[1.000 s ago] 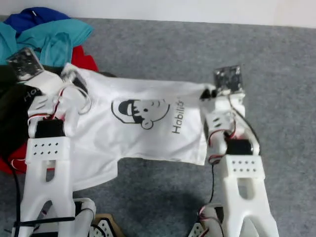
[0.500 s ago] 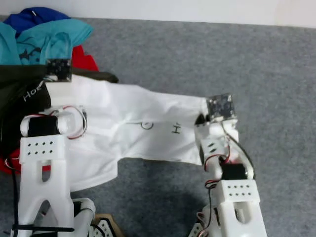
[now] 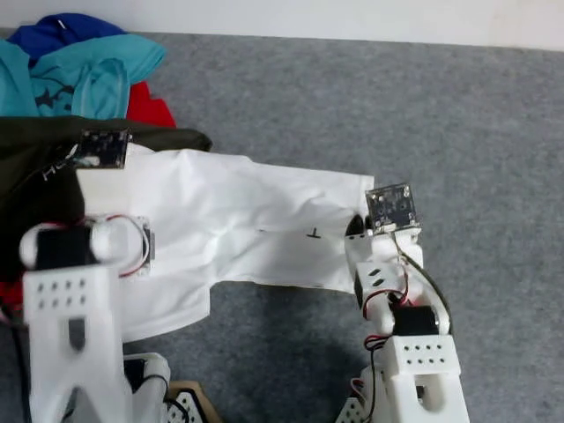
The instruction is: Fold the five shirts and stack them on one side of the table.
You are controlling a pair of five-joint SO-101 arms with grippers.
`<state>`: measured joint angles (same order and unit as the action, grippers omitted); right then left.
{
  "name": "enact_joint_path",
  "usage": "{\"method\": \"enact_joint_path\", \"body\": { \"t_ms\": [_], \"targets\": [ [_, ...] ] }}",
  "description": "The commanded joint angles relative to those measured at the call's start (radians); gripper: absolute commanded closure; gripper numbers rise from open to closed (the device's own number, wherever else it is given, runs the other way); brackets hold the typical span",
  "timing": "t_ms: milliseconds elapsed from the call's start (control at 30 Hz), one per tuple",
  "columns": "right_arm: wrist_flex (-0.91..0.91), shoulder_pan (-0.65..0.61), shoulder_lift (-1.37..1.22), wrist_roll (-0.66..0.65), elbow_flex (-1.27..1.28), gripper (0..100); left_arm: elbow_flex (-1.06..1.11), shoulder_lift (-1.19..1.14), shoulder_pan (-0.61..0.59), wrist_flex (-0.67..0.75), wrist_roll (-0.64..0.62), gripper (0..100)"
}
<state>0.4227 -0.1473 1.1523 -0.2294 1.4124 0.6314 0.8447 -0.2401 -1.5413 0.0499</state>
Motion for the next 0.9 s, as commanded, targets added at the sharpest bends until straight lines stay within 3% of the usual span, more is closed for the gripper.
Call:
{"method": "enact_joint_path", "body": {
  "t_ms": [0, 133, 300, 633, 867],
  "targets": [
    [-0.002, -0.01, 0.027, -0.005, 0.025, 99.2, -0.005, 0.127, -0.01, -0.014, 0.008, 91],
    [0.001, -0.027, 0.045, -0.005, 0.047, 99.2, 0.087, 0.119, -0.01, 0.068, -0.012, 87],
    [-0.004, -0.031, 0.047, -0.003, 0.048, 99.2, 0.116, -0.065, -0.007, 0.166, -0.11, 79],
    [-0.076, -0.03, 0.045, 0.046, 0.084, 99.2, 0.122, -0.318, -0.01, 0.308, -0.115, 79],
    [-0.07, -0.028, 0.045, 0.046, 0.09, 99.2, 0.116, -0.361, -0.059, 0.308, -0.117, 79]
  ]
}}
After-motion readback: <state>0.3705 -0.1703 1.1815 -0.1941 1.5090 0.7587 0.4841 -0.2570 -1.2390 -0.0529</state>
